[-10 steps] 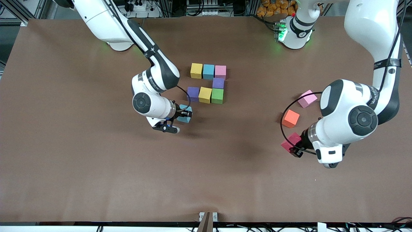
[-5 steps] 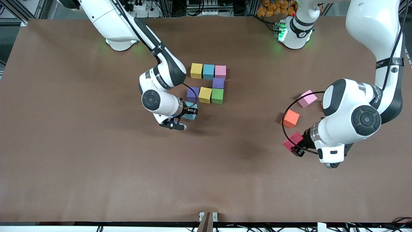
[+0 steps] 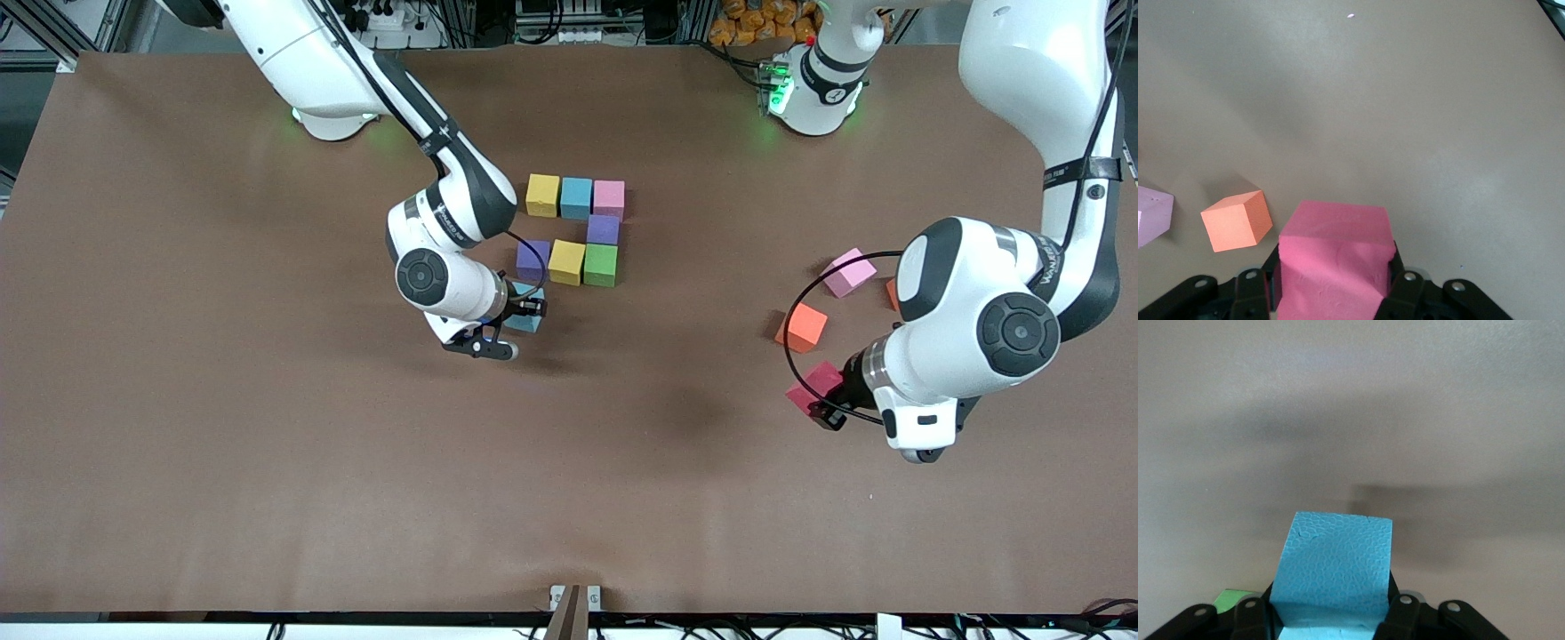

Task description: Form number 2 with 11 blocks

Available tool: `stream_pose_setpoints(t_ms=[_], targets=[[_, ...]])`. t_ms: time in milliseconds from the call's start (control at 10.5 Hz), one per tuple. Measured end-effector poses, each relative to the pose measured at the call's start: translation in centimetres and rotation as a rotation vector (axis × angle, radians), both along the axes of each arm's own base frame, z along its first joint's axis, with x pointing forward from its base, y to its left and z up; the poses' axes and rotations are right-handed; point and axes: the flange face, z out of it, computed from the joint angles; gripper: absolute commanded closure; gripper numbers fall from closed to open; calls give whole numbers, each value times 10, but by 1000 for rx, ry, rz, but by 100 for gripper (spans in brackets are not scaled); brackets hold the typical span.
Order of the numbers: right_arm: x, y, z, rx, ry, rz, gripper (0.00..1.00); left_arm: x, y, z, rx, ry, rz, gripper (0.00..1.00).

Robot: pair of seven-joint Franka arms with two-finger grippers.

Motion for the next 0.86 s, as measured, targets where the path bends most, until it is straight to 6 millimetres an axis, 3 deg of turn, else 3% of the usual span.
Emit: stream_pose_setpoints(t_ms=[383,861], targets=[[-4,4,-11,-8,14,10,56,0,7,-1,2,7,-3,90],[-9,8,-5,-27,89,47,58,1,11,-1,1,7,-18,90]])
